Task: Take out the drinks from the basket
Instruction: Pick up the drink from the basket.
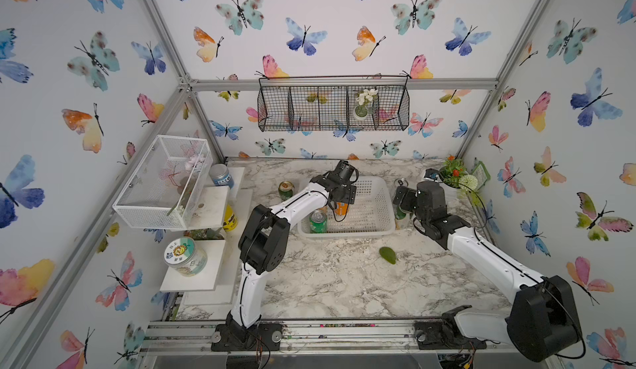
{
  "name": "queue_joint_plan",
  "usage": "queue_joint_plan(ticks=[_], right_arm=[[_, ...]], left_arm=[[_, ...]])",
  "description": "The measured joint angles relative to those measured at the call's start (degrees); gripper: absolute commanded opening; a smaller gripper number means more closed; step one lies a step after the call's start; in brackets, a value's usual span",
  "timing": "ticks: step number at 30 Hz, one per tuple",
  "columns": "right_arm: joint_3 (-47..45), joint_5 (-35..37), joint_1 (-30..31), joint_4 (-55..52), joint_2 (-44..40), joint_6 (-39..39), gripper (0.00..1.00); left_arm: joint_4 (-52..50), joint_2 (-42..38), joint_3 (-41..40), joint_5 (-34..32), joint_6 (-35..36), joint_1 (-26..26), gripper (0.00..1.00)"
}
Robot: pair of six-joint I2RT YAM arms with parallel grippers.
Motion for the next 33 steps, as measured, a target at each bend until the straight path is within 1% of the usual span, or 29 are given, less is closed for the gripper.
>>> queue_joint_plan(ticks=[1,4,5,8,10,12,15,17,20,22,27,30,33], right_arm=[[0.0,0.0,0.0,0.0,0.0,0.0,0.99],[0.0,0.0,0.0,0.0,0.0,0.0,0.99],[0.0,0.0,0.0,0.0,0.0,0.0,0.99],[0.0,0.0,-0.1,0.0,0.0,0.0,0.99],[0.0,0.0,-0.3,0.0,0.0,0.0,0.99],[0.0,0.0,-0.3,0.0,0.0,0.0,1.00],[0.0,0.0,-0.3,0.0,0.0,0.0,1.00],[0.0,0.0,-0.3,0.0,0.0,0.0,1.00],[0.0,0.0,-0.3,0.0,0.0,0.0,1.00],[0.0,0.0,-0.4,0.0,0.0,0.0,1.00],[0.0,0.0,-0.4,0.0,0.0,0.0,1.00],[0.0,0.0,-0.4,0.0,0.1,0.0,1.00],[0.0,0.0,-0.4,0.0,0.1,0.0,1.00]], left_arm=[[0.0,0.0,0.2,0.0,0.0,0.0,0.74],[0.0,0.0,0.2,0.0,-0.1,0.0,0.82],[-0.1,0.0,0.2,0.0,-0.1,0.0,0.87],[-0.3,0.0,0.2,0.0,-0.2,0.0,0.93],[-0.8,0.0,0.2,-0.2,-0.2,0.0,0.95],[-1.2,0.0,0.2,-0.6,-0.2,0.0,0.95],[-1.7,0.0,0.2,-0.8,-0.2,0.0,0.90],[-1.9,0.4,0.4,-0.9,-0.2,0.0,0.85],[-2.3,1.8,1.8,-0.9,0.1,0.0,0.84],[-2.4,2.5,2.5,-1.0,0.3,0.0,0.81],[-3.6,3.3,3.6,-1.0,0.7,-0.1,0.72],[-4.1,3.3,3.7,-1.1,0.7,-0.1,0.63],[-4.2,3.3,3.7,-1.2,0.6,-0.1,0.62]])
